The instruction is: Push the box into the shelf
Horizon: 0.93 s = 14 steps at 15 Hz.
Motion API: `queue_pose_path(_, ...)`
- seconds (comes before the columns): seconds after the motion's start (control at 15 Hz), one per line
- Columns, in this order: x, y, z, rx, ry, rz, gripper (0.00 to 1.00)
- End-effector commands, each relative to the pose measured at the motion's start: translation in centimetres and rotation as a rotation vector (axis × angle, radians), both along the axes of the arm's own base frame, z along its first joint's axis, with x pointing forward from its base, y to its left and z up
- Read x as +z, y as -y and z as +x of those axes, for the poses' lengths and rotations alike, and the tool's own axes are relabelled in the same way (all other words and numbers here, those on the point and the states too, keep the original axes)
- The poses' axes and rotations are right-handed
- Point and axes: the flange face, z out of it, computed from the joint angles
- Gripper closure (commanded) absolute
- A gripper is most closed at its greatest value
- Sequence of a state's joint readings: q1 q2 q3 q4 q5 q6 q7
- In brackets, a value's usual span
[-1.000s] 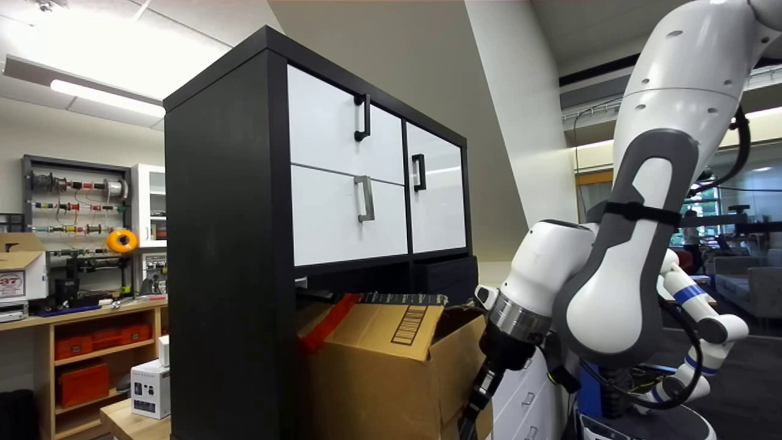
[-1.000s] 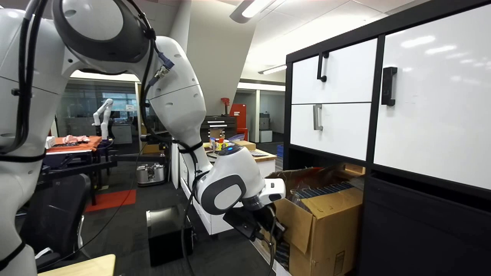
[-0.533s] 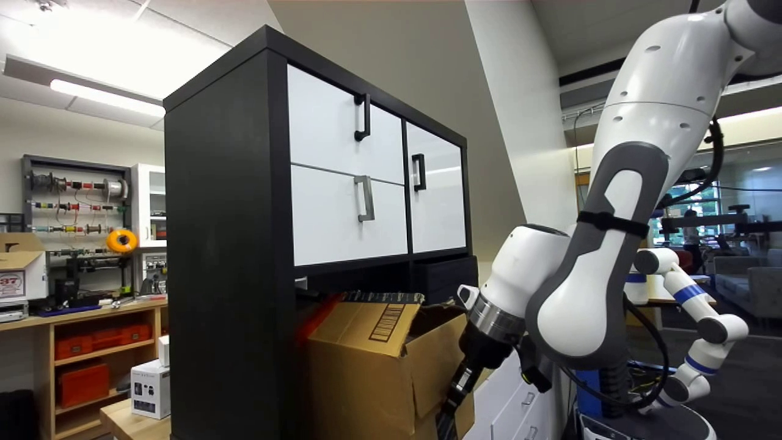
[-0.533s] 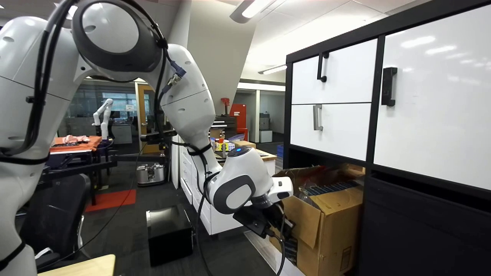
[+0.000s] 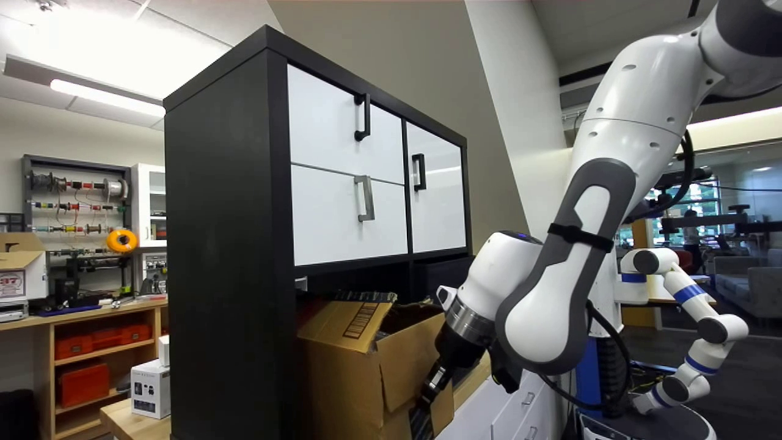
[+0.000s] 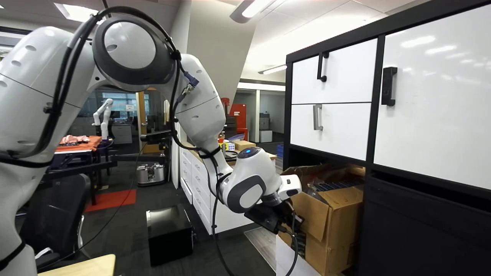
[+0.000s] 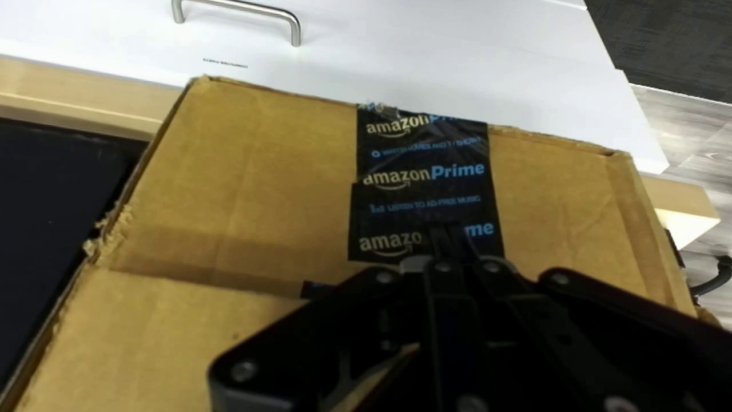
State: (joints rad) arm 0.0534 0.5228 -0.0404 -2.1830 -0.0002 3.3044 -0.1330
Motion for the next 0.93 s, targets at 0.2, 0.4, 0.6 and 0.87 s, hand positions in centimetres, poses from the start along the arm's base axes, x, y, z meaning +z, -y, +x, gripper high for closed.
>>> queue_pose_path(0.2, 0.5, -0.6, 5.2, 0.006, 0.083, 0.000, 0.99)
queue_pose_path(0.4, 0.3, -0.9, 6.3, 0.012, 0.099, -0.004, 0.99)
queue_pose_path(0.6, 0.9, -0.9, 5.7, 0.015, 0.076, -0.001, 0.74)
queue_pose_path(0.87, 2.0, -0.9, 3.4, 0.028, 0.032, -0.002, 0.55)
